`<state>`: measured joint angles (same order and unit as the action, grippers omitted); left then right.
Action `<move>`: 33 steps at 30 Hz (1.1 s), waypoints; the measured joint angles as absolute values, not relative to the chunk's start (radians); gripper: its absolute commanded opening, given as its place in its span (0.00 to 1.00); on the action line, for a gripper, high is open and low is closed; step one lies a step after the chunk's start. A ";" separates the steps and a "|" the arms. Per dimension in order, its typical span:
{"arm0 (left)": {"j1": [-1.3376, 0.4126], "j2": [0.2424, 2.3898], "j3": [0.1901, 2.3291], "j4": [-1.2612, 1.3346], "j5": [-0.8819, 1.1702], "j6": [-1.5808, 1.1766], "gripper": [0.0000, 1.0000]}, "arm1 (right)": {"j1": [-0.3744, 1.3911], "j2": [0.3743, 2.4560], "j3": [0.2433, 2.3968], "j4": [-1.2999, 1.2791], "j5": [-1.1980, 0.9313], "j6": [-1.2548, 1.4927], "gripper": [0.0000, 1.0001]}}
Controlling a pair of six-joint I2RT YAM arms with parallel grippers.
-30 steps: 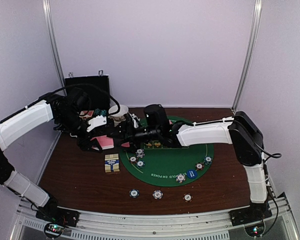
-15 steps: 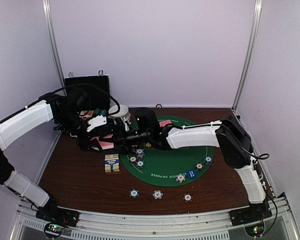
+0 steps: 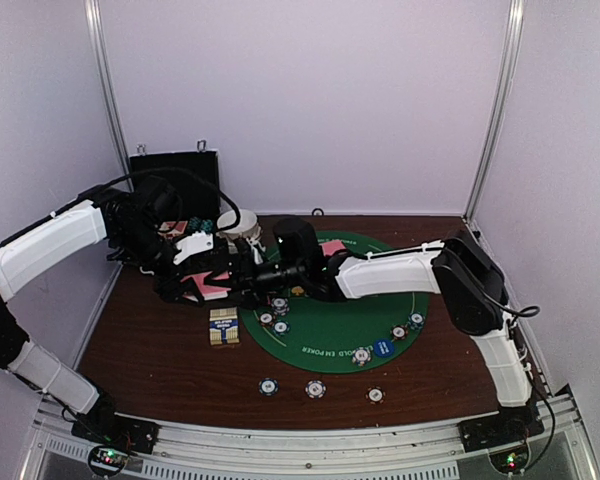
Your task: Distribute texas hold em gaming equipment
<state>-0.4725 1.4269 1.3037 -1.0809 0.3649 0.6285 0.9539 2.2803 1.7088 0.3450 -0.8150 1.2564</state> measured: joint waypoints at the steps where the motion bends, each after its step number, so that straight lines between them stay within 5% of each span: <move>1: -0.472 1.427 1.304 -1.084 0.365 0.628 0.00 | 0.952 2.273 1.697 0.350 -0.815 1.256 0.58; 33: -0.473 1.427 1.304 -1.096 0.364 0.629 0.00 | 0.893 2.104 1.484 0.378 -0.815 1.303 0.07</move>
